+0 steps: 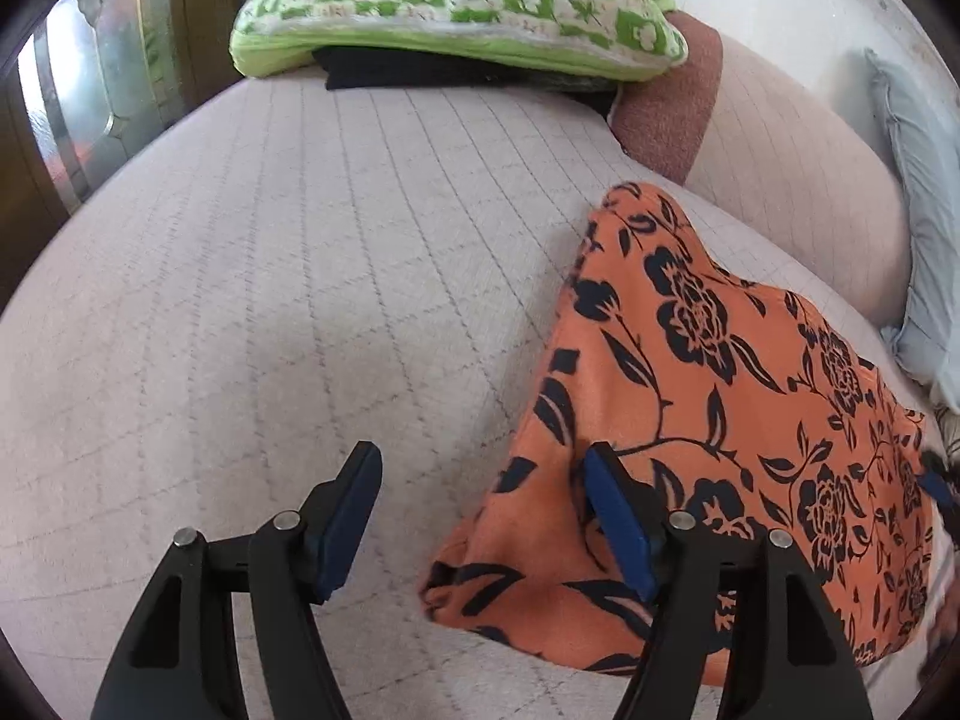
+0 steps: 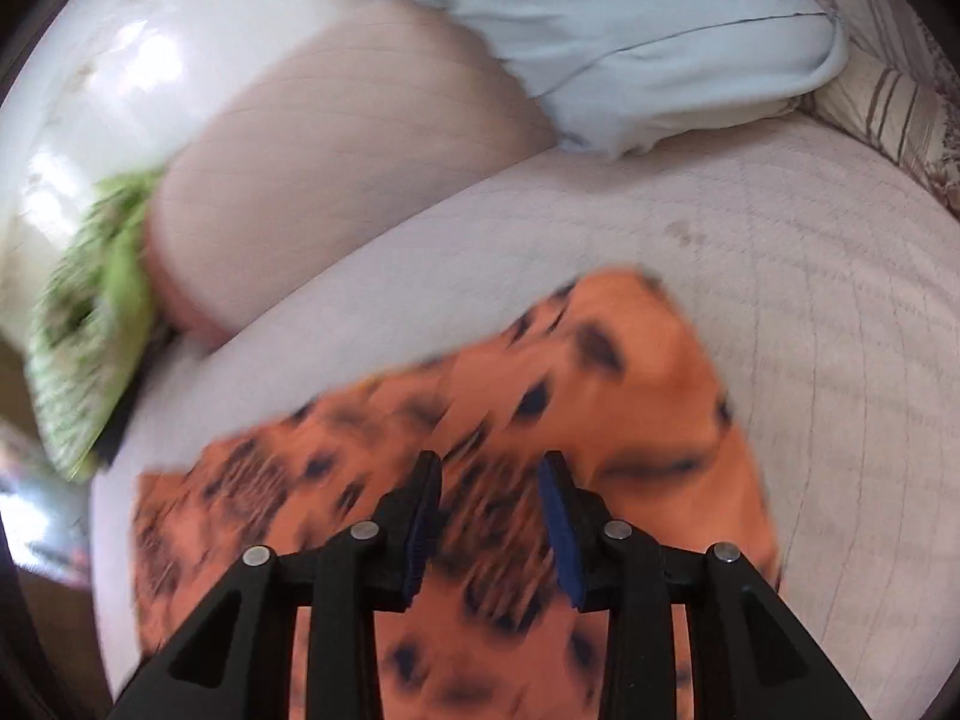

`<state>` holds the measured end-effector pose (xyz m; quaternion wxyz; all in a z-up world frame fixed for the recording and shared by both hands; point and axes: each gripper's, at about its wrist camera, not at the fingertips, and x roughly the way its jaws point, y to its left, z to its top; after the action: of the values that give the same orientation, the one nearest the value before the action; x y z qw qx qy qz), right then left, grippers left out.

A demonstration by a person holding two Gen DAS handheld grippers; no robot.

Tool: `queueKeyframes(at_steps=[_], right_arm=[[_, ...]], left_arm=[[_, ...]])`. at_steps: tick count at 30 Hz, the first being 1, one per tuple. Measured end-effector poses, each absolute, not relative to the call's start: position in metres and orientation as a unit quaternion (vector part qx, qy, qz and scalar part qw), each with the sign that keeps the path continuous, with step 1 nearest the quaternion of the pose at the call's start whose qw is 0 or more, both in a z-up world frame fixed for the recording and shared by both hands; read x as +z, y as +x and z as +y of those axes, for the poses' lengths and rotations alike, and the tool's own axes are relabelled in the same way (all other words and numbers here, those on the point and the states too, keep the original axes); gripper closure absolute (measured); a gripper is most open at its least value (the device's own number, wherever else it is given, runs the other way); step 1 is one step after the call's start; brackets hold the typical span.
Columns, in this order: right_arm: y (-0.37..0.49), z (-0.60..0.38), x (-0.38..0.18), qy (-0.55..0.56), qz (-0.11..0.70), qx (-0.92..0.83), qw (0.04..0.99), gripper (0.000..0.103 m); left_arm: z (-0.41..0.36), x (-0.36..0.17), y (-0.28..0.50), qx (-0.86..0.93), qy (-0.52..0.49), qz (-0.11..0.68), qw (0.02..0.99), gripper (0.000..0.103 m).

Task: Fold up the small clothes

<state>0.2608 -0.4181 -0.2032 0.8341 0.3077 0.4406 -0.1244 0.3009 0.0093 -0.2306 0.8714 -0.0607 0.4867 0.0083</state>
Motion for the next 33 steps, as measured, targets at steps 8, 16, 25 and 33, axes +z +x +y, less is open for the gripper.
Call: queueKeyframes(at_steps=[8,16,25,33], right_arm=[[0.179,-0.336,-0.217,0.213,0.486,-0.097,0.842,0.065],[0.136,-0.338,-0.194,0.333,0.415,-0.037,0.846,0.062],[0.172,-0.319,-0.2,0.39,0.394,0.036,0.832,0.047],[0.156,-0.318,-0.199,0.376,0.377,0.028,0.846,0.047]], left_arm=[[0.01,-0.237,0.301,-0.006,-0.037,0.514,0.857,0.031],[0.063,-0.209,0.301,0.026,-0.111,0.473,0.874,0.031],[0.065,-0.215,0.285,-0.017,-0.167,0.498,0.851,0.031],[0.043,-0.239,0.258,-0.038,-0.202,0.532,0.821,0.031]])
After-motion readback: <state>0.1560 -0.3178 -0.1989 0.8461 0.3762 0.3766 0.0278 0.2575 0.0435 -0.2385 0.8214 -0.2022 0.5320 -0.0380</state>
